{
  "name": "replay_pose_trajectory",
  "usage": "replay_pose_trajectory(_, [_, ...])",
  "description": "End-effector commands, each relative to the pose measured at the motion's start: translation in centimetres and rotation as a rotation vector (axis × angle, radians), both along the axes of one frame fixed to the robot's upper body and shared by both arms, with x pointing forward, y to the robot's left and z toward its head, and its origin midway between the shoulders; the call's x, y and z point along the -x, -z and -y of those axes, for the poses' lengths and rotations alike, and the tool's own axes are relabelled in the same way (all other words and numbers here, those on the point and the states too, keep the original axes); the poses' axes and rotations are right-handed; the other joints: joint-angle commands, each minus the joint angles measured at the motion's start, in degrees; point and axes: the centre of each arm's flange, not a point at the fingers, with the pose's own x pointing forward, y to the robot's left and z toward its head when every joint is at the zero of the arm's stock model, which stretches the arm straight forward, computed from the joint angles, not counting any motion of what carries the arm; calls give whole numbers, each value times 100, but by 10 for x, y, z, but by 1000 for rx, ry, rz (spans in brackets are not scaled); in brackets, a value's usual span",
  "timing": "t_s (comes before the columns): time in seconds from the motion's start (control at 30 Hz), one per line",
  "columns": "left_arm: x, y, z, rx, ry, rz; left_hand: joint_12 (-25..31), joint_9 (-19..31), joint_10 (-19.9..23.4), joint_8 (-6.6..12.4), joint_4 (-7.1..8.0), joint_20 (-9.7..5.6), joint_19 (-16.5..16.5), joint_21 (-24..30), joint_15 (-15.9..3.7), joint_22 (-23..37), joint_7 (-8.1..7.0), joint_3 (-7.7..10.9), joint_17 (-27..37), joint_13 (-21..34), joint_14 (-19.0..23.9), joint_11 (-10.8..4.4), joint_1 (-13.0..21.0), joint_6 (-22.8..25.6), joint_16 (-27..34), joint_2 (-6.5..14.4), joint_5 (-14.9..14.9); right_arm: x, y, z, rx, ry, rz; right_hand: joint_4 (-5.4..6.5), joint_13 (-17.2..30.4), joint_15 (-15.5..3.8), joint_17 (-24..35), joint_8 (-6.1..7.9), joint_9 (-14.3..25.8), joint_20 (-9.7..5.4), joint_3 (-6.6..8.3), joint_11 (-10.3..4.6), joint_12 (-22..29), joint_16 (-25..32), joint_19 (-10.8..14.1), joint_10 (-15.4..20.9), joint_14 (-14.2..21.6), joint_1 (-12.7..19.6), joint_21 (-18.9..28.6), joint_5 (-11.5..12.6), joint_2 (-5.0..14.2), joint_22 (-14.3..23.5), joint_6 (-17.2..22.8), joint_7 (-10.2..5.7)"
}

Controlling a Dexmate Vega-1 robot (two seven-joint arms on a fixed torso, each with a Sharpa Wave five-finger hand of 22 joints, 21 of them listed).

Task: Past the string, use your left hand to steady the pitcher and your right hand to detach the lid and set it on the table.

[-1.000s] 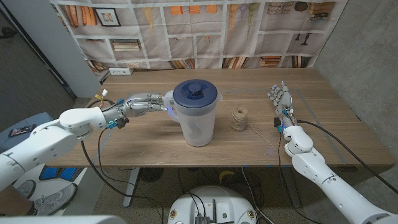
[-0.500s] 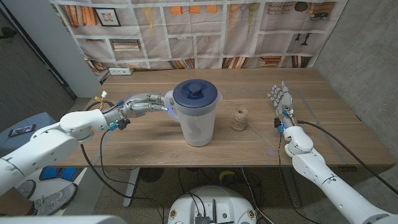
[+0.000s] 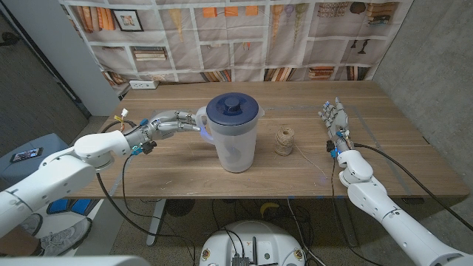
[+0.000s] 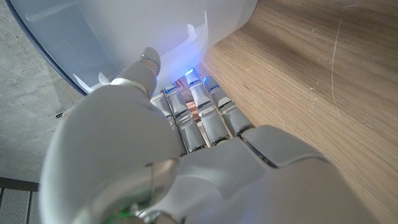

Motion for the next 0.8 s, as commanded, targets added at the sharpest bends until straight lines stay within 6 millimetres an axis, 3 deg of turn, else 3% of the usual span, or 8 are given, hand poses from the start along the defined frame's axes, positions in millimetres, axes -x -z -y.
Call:
replay_pose_trajectory(0.03, [-1, -1, 4, 12, -22, 12, 26, 14, 140, 47, 15, -884, 81, 36, -760, 23, 157, 93, 17, 36, 73, -42, 55, 260, -23, 274, 26, -3, 0, 2, -3, -1, -2, 36, 1, -9, 15, 36, 15, 33, 19, 8, 41, 32, 22, 24, -4, -45, 28, 27, 130, 22, 43, 7])
replay_pose_trajectory(0.8, [-9, -4, 8, 38, -23, 68, 10, 34, 441, 59, -60, -898, 266, 47, -791, 27, 144, 197, 22, 48, 288, -35, 157, 532, -45, 337, -3, -2, -5, 5, 22, -13, 8, 61, 1, -11, 0, 34, 15, 49, 12, 8, 39, 31, 26, 22, -8, -52, 28, 30, 122, 22, 49, -3])
